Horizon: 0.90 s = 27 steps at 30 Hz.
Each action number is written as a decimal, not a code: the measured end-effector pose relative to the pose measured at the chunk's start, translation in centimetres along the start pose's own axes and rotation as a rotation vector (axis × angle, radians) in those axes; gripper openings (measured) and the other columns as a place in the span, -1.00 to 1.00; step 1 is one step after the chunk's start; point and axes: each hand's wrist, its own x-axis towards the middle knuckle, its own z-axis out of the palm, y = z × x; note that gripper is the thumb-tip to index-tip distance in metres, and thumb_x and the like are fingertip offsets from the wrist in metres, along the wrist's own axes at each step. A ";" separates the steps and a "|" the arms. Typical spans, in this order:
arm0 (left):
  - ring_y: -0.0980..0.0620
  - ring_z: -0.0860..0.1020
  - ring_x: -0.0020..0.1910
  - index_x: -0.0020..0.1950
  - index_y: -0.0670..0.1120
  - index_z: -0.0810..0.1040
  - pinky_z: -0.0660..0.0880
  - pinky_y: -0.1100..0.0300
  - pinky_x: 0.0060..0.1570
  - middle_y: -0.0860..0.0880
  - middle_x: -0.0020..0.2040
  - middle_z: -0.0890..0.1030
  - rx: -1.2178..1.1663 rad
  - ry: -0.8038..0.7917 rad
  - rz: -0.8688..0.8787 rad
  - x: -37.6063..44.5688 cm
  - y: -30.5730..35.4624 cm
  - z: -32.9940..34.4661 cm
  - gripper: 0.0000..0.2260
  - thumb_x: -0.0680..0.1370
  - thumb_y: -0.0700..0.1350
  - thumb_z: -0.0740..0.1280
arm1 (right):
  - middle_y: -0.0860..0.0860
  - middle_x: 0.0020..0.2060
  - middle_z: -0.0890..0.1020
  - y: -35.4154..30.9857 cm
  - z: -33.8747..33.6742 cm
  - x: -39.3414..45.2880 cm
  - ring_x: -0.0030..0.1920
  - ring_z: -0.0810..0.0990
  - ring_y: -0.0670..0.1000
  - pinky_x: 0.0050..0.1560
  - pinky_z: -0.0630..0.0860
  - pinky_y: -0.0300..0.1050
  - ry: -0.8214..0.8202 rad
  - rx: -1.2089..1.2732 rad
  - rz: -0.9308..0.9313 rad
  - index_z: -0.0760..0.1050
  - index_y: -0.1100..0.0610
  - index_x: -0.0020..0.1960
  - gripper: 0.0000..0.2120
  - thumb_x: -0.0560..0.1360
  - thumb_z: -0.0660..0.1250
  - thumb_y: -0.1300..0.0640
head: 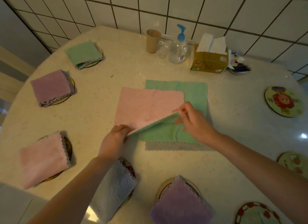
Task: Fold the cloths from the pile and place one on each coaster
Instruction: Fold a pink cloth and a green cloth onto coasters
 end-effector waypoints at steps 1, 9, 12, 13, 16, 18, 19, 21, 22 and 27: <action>-0.12 0.54 0.12 0.18 -0.08 0.59 0.49 0.08 0.09 -0.06 0.14 0.60 -0.036 0.025 -0.052 0.5 -0.5 -0.9 -0.70 0.47 -0.26 0.33 | 0.12 -0.06 0.58 -0.1 -0.5 0.9 -0.12 0.65 -0.01 -0.26 0.58 0.18 0.035 0.020 0.017 0.25 -0.01 -0.08 -0.90 0.62 0.07 0.07; -0.13 0.55 0.10 0.24 -0.10 0.55 0.58 -0.01 0.03 -0.06 0.09 0.56 -0.400 0.172 -0.266 6.7 4.0 -7.0 -0.70 0.58 -0.30 0.17 | 0.05 -0.26 0.50 -2.7 -6.0 3.7 -0.30 0.49 0.04 -0.37 0.37 -0.11 0.254 -0.069 0.012 0.32 0.15 0.00 -0.88 0.62 0.08 0.11; -0.05 0.54 0.09 0.19 -0.11 0.57 0.46 0.16 0.08 -0.04 0.04 0.60 -0.414 0.313 -0.139 7.8 8.4 -9.2 -0.68 0.52 -0.34 0.20 | -0.08 -0.33 0.42 -2.8 -9.4 2.3 -0.37 0.39 -0.13 -0.40 0.28 -0.26 0.393 -0.066 -0.082 0.34 0.18 0.03 -0.85 0.62 0.06 0.11; 0.00 0.53 0.10 0.20 -0.12 0.57 0.41 0.22 0.06 -0.03 0.06 0.60 -0.390 0.353 -0.088 7.8 10.1 -9.7 -0.67 0.51 -0.34 0.21 | -0.06 -0.32 0.43 -2.5 -10.7 1.5 -0.37 0.39 -0.13 -0.38 0.29 -0.25 0.437 -0.067 -0.112 0.34 0.19 0.04 -0.84 0.62 0.06 0.11; 0.02 0.52 0.12 0.23 -0.13 0.56 0.40 0.23 0.09 -0.04 0.12 0.61 -0.352 0.433 0.051 6.8 15.6 -9.7 -0.68 0.50 -0.29 0.24 | 0.05 -0.16 0.57 -1.2 -14.4 -2.3 -0.36 0.44 -0.16 -0.37 0.33 -0.27 0.551 -0.036 -0.183 0.31 0.13 0.01 -0.88 0.63 0.04 0.12; -0.07 0.52 0.18 0.24 -0.15 0.56 0.38 0.19 0.17 -0.11 0.18 0.61 -0.290 0.458 0.124 5.7 18.4 -8.5 -0.67 0.48 -0.27 0.28 | -0.02 -0.08 0.60 0.1 -16.3 -5.6 -0.43 0.43 -0.21 -0.43 0.27 -0.39 0.591 -0.009 -0.241 0.30 0.13 0.01 -0.91 0.63 0.04 0.15; -0.09 0.51 0.20 0.24 -0.16 0.56 0.36 0.19 0.20 -0.14 0.18 0.60 -0.267 0.460 0.150 4.8 20.0 -7.3 -0.67 0.48 -0.29 0.29 | -0.01 -0.02 0.61 1.1 -17.2 -7.8 -0.46 0.41 -0.18 -0.45 0.26 -0.38 0.606 -0.012 -0.266 0.31 0.14 0.02 -0.90 0.63 0.04 0.16; -0.13 0.50 0.22 0.23 -0.18 0.56 0.34 0.17 0.24 -0.17 0.18 0.59 -0.239 0.432 0.194 2.6 23.8 -4.4 -0.68 0.47 -0.31 0.32 | 0.05 0.06 0.61 3.9 -19.1 -13.1 -0.51 0.33 -0.11 -0.48 0.23 -0.31 0.619 -0.044 -0.282 0.32 0.13 0.05 -0.90 0.63 0.05 0.16; -0.14 0.50 0.23 0.22 -0.20 0.57 0.32 0.19 0.25 -0.19 0.18 0.59 -0.232 0.414 0.197 1.8 24.1 -3.3 -0.68 0.47 -0.32 0.33 | 0.04 0.07 0.60 4.9 -18.9 -14.5 -0.52 0.31 -0.09 -0.48 0.23 -0.30 0.607 -0.034 -0.289 0.35 0.16 0.08 -0.87 0.63 0.05 0.17; -0.10 0.45 0.27 0.23 -0.18 0.56 0.26 0.24 0.31 -0.15 0.19 0.59 -0.231 0.180 0.305 -5.0 29.5 6.5 -0.68 0.48 -0.25 0.28 | -0.30 -0.02 0.53 13.3 -19.4 -27.9 -0.28 0.50 -0.28 -0.24 0.38 -0.45 0.469 -0.026 -0.159 0.37 0.12 0.21 -0.79 0.61 0.11 0.12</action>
